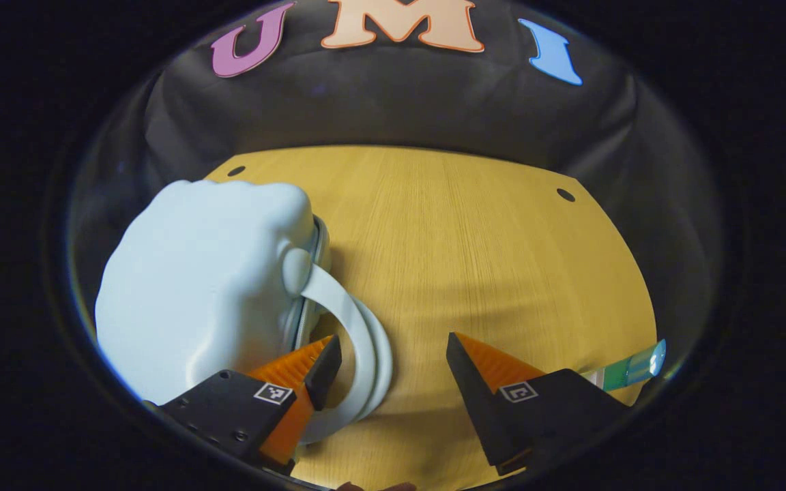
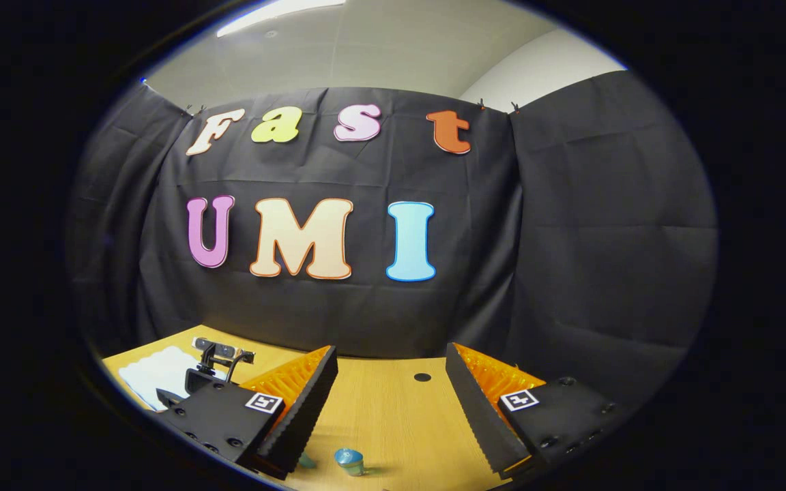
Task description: First open the suitcase, pack the skin care products into it, and then close the suitcase.
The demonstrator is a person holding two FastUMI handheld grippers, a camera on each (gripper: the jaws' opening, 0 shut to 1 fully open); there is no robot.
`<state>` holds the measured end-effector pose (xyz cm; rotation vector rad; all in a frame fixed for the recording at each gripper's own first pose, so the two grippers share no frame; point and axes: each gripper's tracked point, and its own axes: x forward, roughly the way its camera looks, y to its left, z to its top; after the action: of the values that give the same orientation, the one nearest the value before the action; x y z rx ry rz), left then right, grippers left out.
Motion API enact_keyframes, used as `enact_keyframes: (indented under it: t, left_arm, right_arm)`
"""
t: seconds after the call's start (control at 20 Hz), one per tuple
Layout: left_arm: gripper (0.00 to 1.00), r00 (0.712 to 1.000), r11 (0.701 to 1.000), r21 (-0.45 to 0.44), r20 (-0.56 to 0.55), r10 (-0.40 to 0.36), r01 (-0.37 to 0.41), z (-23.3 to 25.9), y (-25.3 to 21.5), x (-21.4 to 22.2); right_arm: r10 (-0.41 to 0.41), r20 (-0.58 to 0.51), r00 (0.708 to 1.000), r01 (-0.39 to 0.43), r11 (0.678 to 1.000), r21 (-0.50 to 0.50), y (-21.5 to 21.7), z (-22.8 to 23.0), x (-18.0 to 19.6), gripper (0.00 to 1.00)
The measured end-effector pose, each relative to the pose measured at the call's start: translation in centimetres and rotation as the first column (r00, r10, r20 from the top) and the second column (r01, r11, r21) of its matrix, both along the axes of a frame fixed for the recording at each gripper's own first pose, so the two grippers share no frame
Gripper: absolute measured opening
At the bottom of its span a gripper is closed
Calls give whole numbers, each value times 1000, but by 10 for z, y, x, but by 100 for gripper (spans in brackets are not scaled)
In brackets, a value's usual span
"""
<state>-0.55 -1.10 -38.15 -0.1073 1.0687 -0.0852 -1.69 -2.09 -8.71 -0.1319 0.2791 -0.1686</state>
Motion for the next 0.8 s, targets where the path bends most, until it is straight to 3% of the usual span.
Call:
enact_keyframes:
  t: [0.1,0.2,0.3,0.35,0.5,0.7,0.8]
  left_arm:
    - [86,1000,1000,-15,-17,-2,1,0,-1,-3]
    - [69,1000,1000,19,4,4,-4,3,13,0]
    - [36,1000,1000,15,-3,17,-17,3,19,-1]
    - [14,999,1000,3,-17,28,-28,3,22,-4]
    - [10,1000,1000,-17,-18,-2,1,8,19,-2]
    - [2,997,996,73,55,-57,53,27,18,4]
    - [0,995,996,63,76,-68,63,40,16,11]
  right_arm:
    - [-3,1,1000,3,1000,4,-1,-1,-1,99]
    - [-3,3,1000,3,1000,3,-1,-2,-2,99]
    - [0,5,1000,0,1000,8,0,-3,-2,99]
    - [4,2,1000,-4,1000,13,2,-5,-1,99]
    - [23,3,1000,-23,1000,18,9,-7,-1,100]
    - [45,23,999,-46,999,22,16,-3,1,100]
    - [56,28,998,-57,998,33,21,-4,1,99]
